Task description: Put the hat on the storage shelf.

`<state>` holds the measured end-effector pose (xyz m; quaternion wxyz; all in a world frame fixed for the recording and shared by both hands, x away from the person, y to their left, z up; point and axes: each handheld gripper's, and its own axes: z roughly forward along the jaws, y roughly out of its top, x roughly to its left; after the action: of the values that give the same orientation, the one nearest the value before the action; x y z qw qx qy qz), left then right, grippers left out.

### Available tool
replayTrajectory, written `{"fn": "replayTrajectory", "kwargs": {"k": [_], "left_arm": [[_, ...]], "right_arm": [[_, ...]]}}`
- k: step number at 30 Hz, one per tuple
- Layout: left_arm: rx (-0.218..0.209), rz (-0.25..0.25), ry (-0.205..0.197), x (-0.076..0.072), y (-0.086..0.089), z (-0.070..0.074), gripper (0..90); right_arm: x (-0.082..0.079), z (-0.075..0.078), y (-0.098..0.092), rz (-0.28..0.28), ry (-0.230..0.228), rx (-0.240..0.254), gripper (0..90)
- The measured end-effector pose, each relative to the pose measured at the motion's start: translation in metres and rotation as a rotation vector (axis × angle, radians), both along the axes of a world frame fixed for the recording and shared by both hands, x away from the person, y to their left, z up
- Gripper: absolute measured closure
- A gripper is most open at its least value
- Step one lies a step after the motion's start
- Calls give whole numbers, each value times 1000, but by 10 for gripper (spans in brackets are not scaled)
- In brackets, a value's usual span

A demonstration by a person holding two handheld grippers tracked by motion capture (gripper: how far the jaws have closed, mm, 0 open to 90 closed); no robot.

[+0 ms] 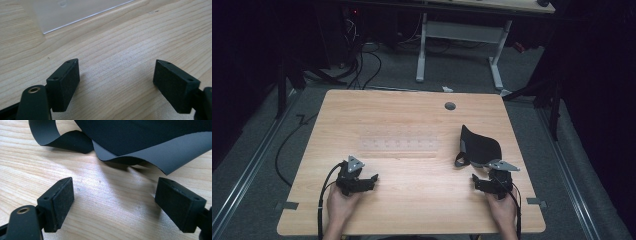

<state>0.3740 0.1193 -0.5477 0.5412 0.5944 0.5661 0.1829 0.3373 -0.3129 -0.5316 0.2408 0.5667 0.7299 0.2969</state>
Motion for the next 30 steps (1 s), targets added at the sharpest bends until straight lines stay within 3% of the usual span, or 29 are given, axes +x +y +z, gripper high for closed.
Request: {"fn": "replayTrajectory", "kwargs": {"k": [17,23,30], "left_arm": [[2,3,-1,0,0,0,220],[-2,7,0,0,0,0,226],[1,-1,-3,-1,0,0,232]], "right_arm": [[0,0,0,2,-2,5,169],[-3,0,3,-29,-2,4,175],[-3,0,3,-13,0,-3,149]]}}
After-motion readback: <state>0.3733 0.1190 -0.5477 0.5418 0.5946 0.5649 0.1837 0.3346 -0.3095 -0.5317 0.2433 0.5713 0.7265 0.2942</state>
